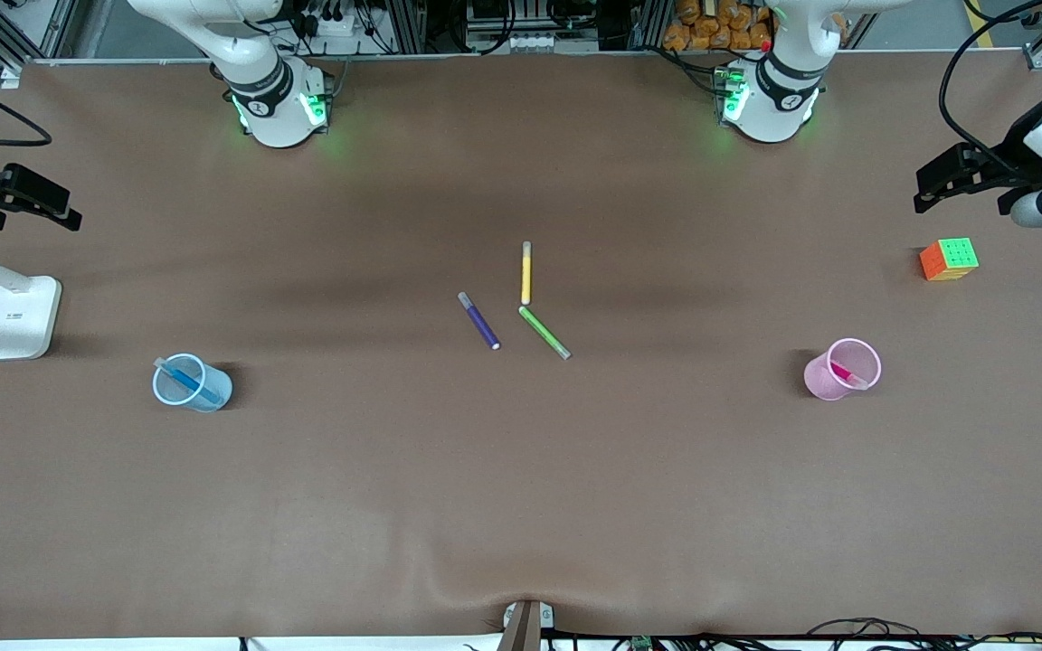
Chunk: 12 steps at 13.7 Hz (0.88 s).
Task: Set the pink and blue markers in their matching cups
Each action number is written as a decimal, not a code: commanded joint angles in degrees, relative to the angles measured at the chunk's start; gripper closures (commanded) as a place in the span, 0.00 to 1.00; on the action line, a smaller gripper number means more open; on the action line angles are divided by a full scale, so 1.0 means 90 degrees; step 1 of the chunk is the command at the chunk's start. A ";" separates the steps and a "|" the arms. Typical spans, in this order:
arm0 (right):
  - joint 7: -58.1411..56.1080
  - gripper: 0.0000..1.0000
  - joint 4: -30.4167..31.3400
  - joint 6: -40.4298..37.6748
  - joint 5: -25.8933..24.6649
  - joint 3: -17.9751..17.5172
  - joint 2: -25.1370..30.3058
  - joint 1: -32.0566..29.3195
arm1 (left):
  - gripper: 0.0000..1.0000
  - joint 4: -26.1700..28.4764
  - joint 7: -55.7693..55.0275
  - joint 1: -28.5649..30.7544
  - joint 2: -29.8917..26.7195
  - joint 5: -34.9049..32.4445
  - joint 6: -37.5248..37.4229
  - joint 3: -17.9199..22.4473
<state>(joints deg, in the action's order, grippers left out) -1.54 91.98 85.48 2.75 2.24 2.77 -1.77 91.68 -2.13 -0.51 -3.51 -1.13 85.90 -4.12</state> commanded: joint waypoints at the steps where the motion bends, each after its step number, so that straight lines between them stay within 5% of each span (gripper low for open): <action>1: 0.0112 0.00 -0.0005 -0.0015 -0.0100 -0.0024 0.0004 0.0069 | 0.00 -0.0060 -0.0008 0.0067 0.0048 0.0077 0.0025 -0.0021; 12: 0.0122 0.00 -0.0005 -0.0338 -0.0100 -0.0093 0.0004 0.0265 | 0.00 -0.0265 -0.0057 0.0038 0.0175 0.0253 -0.0004 -0.0070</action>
<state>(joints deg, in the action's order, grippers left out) -1.46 92.15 82.80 2.75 1.23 2.69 0.28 90.53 -2.18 -0.58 -2.61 0.05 86.43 -4.68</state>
